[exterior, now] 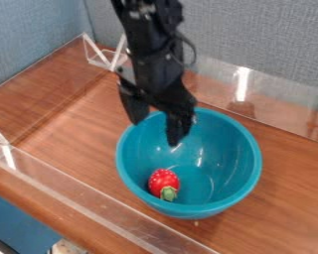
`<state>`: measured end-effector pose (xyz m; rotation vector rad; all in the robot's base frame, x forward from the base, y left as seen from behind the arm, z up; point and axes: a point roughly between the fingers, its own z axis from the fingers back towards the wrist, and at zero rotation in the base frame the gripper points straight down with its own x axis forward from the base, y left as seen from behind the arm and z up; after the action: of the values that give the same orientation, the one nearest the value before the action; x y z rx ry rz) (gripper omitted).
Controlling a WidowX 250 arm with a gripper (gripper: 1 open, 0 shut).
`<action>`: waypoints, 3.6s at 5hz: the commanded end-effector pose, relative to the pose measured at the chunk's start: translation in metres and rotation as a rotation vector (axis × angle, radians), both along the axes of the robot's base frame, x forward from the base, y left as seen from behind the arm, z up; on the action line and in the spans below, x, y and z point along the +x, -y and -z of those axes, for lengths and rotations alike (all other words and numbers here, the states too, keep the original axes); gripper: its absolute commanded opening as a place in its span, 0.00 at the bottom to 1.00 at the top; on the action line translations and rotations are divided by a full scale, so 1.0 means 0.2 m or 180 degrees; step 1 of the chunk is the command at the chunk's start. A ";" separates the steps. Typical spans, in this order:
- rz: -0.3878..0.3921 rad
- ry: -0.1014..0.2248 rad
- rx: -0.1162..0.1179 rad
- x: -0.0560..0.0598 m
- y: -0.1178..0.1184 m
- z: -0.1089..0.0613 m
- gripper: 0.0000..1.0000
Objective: Remove the strawberry from inside the blue bowl and put it on the table
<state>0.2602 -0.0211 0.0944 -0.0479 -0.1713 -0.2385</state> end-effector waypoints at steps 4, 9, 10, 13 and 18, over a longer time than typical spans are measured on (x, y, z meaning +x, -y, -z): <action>0.0169 -0.0080 0.0063 -0.01 0.05 0.24 1.00; 0.0259 0.0085 0.0024 -0.05 0.06 0.06 0.00; 0.0266 0.0142 0.0004 -0.05 0.05 0.01 0.00; -0.0140 0.0305 0.0051 0.06 -0.21 -0.17 0.00; -0.0438 0.0197 0.0096 0.22 -0.46 -0.06 0.00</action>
<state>0.2951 0.0659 0.0895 -0.0188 -0.1690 -0.1127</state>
